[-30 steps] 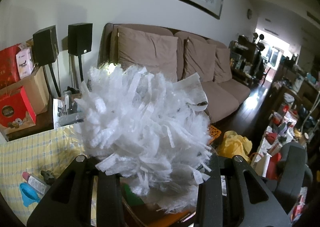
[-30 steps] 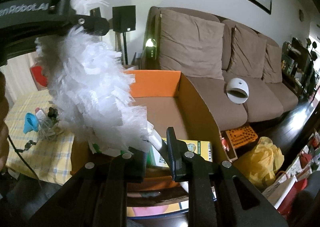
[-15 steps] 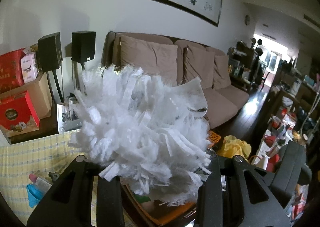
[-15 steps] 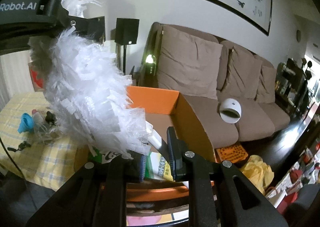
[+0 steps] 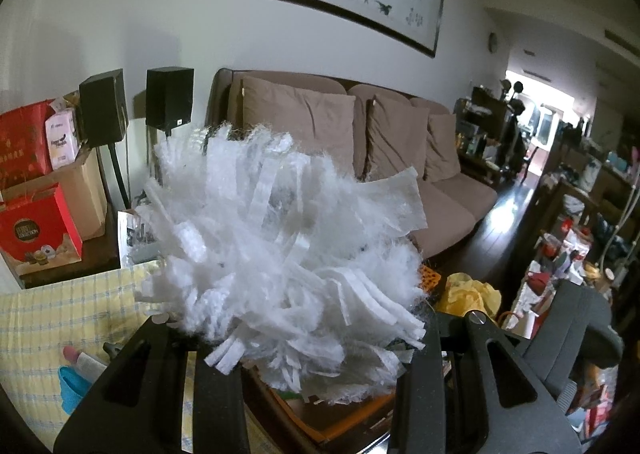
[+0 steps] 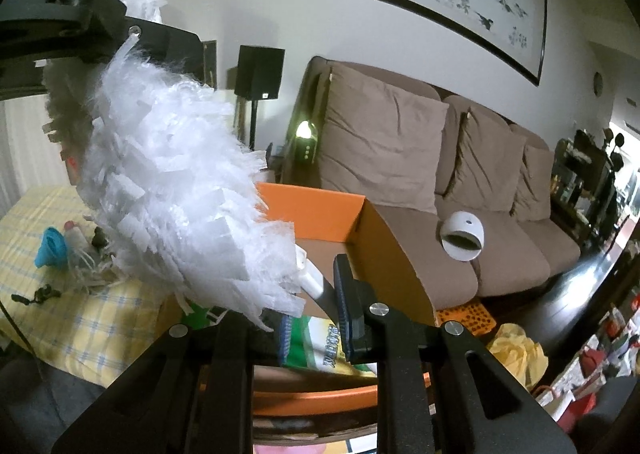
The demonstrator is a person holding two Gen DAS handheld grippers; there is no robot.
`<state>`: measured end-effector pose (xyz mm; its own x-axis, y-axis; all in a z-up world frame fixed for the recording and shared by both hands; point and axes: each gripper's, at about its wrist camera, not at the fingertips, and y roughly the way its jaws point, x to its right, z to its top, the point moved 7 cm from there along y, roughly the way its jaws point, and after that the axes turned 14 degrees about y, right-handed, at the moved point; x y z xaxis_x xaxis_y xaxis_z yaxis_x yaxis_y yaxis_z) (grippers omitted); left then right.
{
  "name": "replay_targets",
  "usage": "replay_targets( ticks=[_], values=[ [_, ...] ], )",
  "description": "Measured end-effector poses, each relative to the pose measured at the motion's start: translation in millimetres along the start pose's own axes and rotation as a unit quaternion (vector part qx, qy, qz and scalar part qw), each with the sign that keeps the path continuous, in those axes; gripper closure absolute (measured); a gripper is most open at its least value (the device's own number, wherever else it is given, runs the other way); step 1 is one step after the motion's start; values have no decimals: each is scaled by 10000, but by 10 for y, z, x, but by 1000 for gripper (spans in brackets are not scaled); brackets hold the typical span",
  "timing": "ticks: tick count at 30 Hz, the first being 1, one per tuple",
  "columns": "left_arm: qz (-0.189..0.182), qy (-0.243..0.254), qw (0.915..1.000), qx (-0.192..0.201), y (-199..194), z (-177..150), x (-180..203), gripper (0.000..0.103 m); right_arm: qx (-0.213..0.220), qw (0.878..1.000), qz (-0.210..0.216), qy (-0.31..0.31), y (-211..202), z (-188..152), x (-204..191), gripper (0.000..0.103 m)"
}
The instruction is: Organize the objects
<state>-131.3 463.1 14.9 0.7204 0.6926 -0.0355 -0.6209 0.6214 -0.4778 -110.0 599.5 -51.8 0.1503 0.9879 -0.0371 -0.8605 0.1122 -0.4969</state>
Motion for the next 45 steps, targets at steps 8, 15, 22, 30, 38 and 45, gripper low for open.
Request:
replay_targets(
  ticks=[8, 15, 22, 30, 38, 45],
  values=[
    [-39, -63, 10000, 43, -4, -6, -8, 70, -11, 10000, -39, 32, 2, 1, 27, 86],
    [-99, -117, 9998, 148, 9, 39, 7, 70, 31, 9999, -78, 67, -24, 18, 60, 86],
    [-122, -276, 9994, 198, 48, -11, 12, 70, 8, 9999, -103, 91, -4, 7, 112, 86],
    [-71, -484, 9982, 336, 56, -32, 9, 70, 29, 9997, -229, 77, 5, -1, 129, 85],
    [-56, -516, 9980, 357, 61, -92, 17, 71, -80, 9997, -171, 164, 115, -56, 115, 86],
    [-300, -697, 9962, 426, 63, -76, -60, 71, -10, 9997, -186, 124, 86, -29, 128, 85]
  ],
)
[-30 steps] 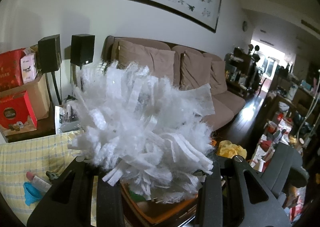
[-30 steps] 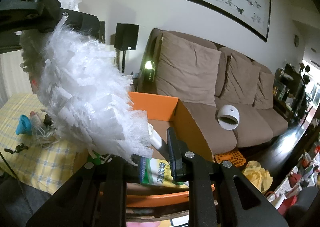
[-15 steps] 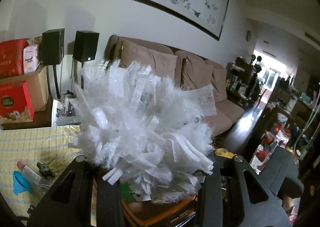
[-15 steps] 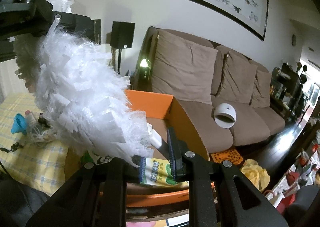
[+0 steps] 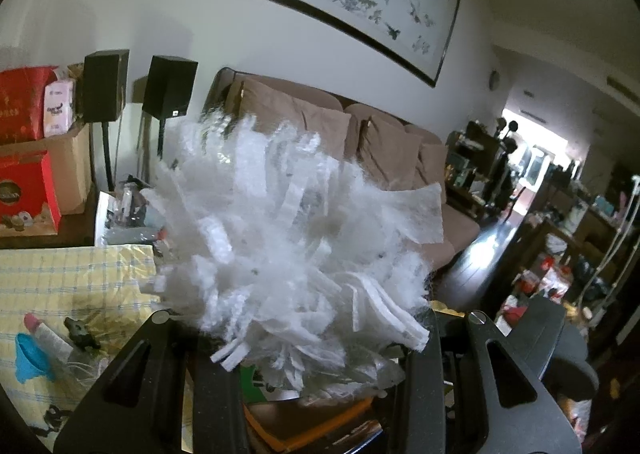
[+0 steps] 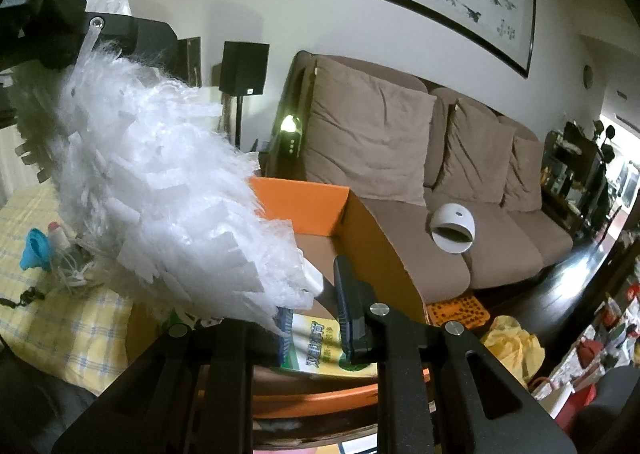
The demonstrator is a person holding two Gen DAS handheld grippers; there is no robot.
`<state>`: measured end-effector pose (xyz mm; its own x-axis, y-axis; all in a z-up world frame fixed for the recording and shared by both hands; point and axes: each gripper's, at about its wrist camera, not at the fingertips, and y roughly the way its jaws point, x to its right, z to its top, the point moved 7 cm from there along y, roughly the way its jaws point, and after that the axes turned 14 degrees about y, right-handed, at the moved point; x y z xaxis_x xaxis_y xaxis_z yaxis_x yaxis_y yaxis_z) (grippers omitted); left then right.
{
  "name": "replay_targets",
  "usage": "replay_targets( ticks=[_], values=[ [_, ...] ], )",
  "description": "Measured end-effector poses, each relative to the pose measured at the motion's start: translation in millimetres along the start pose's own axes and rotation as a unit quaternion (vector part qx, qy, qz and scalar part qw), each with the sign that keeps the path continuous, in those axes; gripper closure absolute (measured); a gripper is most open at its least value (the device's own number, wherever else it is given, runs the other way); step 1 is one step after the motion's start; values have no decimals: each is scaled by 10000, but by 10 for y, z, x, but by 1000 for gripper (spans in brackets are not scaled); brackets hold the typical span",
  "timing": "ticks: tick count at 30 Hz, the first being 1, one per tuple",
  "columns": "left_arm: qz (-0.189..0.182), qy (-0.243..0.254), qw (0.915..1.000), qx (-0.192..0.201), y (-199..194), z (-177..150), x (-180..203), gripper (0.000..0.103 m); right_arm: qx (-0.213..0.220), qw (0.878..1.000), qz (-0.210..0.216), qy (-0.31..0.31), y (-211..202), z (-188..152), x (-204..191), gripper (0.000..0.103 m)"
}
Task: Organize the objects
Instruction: 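Push the white feather duster down into the box with both grippers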
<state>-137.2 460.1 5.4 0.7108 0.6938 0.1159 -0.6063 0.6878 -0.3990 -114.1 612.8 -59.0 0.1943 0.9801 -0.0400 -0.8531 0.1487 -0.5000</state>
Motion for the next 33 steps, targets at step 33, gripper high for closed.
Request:
replay_targets(
  ticks=[33],
  values=[
    [351, 57, 9991, -245, 486, 44, -233, 71, -408, 9986, 281, -182, 409, 66, -63, 85]
  ],
)
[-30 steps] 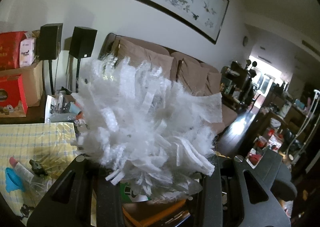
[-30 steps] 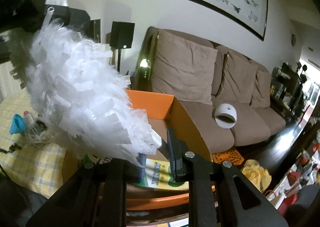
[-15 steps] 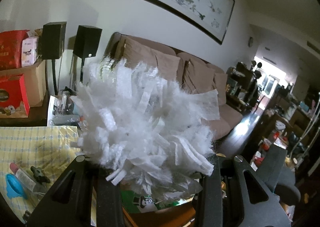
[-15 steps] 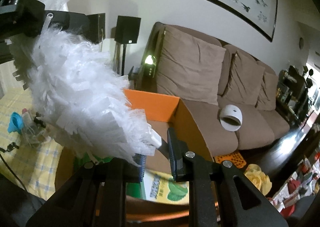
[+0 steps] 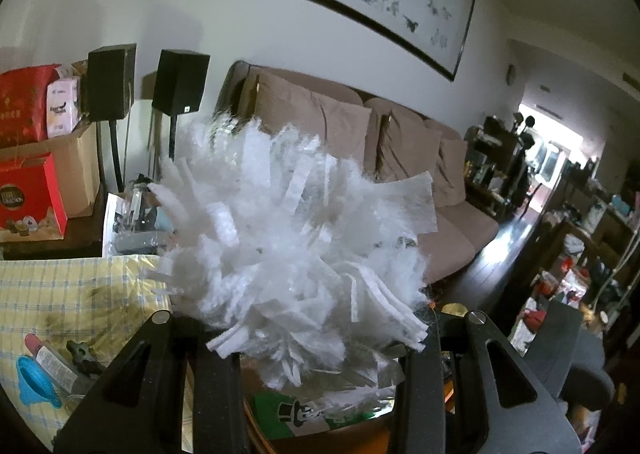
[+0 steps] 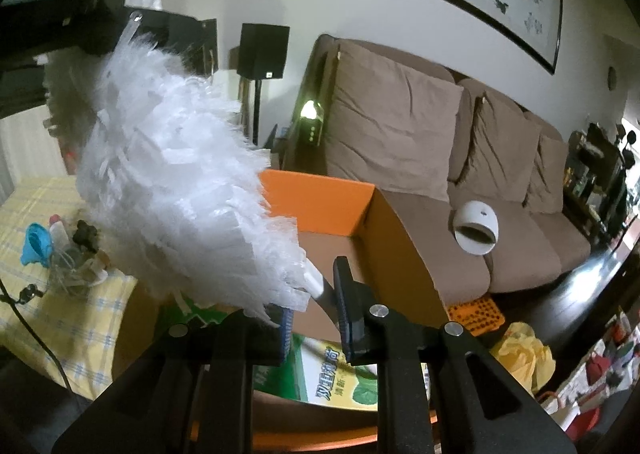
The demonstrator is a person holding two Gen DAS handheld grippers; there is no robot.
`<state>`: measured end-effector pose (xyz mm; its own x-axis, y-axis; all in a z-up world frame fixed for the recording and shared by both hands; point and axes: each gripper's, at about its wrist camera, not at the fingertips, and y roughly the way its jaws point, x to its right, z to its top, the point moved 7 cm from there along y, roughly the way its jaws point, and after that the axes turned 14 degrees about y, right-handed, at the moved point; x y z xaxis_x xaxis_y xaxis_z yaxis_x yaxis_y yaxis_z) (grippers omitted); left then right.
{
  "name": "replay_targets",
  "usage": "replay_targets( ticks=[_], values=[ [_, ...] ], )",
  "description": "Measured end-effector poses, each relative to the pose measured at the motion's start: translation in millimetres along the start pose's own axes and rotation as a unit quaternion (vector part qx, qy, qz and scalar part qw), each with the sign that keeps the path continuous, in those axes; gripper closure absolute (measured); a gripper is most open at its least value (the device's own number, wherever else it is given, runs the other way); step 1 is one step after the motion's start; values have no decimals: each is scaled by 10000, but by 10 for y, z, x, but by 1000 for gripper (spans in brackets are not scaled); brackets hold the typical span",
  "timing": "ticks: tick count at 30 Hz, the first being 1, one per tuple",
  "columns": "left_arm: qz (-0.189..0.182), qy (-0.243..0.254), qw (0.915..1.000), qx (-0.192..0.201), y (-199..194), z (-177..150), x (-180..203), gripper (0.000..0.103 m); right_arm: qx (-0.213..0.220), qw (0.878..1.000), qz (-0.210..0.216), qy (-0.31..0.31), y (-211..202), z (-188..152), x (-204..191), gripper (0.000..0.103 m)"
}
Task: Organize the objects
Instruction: 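Push the white feather duster down into the box with both grippers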
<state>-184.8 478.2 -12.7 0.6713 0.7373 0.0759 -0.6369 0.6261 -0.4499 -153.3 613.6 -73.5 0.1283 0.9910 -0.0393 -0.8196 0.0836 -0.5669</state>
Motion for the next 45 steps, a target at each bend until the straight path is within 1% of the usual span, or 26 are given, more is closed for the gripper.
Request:
replay_targets(
  ticks=[6, 16, 19, 24, 26, 28, 31, 35, 38, 40, 45],
  values=[
    [31, 94, 9999, -89, 60, -33, 17, 71, -103, 9999, -39, -9, 36, -29, 32, 85],
    [139, 321, 9990, -265, 204, 6, 44, 70, -185, 9997, 107, 89, 52, -40, 60, 85],
    [112, 361, 9986, -373, 233, -25, 74, 70, -312, 9992, 145, 180, 117, -71, 89, 85],
    [55, 336, 9985, -437, 302, -83, 50, 70, -351, 9988, 119, 308, 145, -85, 161, 84],
    [21, 289, 9986, -441, 312, -90, 22, 70, -357, 9989, 79, 296, 152, -93, 164, 84],
    [-15, 263, 9989, -377, 269, -81, 26, 70, -276, 9992, 29, 288, 138, -73, 172, 84],
    [-74, 436, 9987, -269, 217, -53, 95, 70, -133, 9992, -3, 367, 105, -28, 216, 84],
    [-182, 549, 9977, -361, 193, -106, 203, 69, -198, 9989, -93, 414, 142, -44, 302, 83],
    [-308, 652, 9969, -304, 167, -135, 279, 68, -201, 9987, -204, 433, 150, -42, 375, 83],
    [-412, 550, 9972, -303, 218, -145, 261, 67, -201, 9985, -281, 418, 153, -41, 415, 83],
    [-405, 266, 9976, -489, 412, -228, 54, 67, -305, 9985, -279, 351, 224, -90, 394, 82]
  ],
)
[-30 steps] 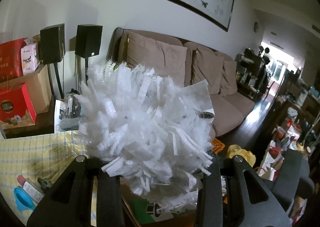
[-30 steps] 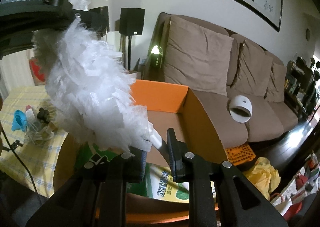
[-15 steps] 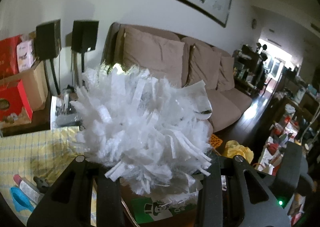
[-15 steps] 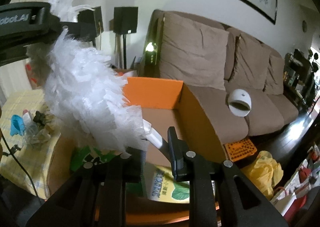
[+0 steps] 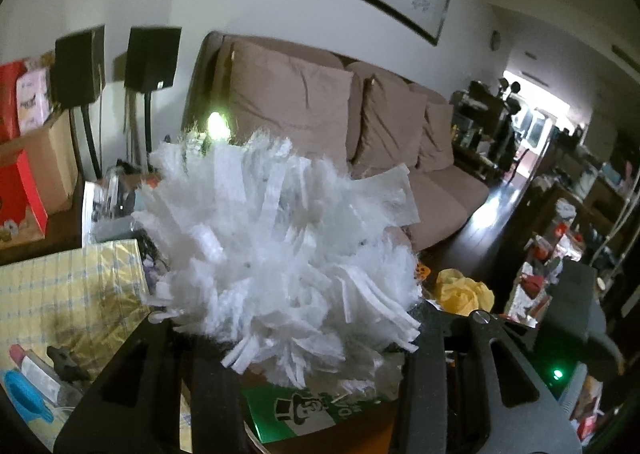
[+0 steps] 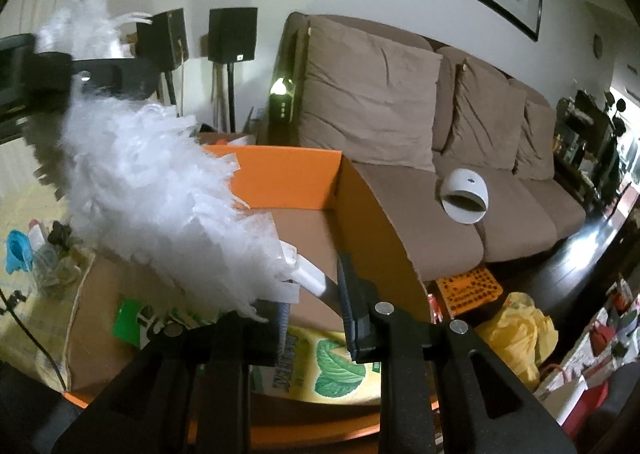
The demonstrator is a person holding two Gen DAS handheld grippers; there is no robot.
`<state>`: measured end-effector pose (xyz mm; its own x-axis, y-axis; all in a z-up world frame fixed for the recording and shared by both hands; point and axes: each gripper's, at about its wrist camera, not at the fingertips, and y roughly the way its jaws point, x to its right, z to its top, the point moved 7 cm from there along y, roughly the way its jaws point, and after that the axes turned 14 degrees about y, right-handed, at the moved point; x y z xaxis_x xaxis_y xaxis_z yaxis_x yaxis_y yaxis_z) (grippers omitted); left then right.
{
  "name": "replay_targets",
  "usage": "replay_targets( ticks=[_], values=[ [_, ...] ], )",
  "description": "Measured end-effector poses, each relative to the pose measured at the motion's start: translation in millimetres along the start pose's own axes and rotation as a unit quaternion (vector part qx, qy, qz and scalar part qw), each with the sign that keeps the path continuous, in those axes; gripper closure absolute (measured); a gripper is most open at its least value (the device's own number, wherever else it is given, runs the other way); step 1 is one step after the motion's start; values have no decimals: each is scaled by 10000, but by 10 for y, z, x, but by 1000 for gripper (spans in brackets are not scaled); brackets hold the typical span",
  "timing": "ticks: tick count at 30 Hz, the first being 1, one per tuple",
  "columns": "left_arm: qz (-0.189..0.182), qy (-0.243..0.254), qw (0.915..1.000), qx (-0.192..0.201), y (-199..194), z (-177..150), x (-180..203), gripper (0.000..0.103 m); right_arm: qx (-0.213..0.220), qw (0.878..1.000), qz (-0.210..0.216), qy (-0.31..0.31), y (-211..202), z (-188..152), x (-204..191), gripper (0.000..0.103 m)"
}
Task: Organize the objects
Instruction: 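Push the white feather duster down into the box with both grippers, then open both grippers to release the duster and lift them away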
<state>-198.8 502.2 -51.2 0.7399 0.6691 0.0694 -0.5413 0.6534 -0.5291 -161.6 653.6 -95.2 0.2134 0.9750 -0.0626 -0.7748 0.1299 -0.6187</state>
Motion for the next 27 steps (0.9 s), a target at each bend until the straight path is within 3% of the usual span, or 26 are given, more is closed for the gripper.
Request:
replay_targets(
  ticks=[5, 15, 21, 25, 27],
  values=[
    [-241, -334, 9990, -158, 173, -103, -198, 67, -97, 9999, 2, -102, 72, -52, -10, 81],
    [-195, -512, 9974, -464, 444, -240, -376, 62, -238, 9995, -128, -180, 186, -134, -7, 78],
    [-211, -558, 9976, -337, 442, -250, -399, 55, -336, 9994, 112, -26, 172, -136, 76, 77],
    [-60, -445, 9984, -338, 491, -274, -436, 53, -589, 9961, 556, 360, 135, -149, 196, 74],
    [10, -378, 9987, -334, 514, -278, -426, 53, -685, 9953, 534, 424, 147, -166, 261, 73]
  ],
)
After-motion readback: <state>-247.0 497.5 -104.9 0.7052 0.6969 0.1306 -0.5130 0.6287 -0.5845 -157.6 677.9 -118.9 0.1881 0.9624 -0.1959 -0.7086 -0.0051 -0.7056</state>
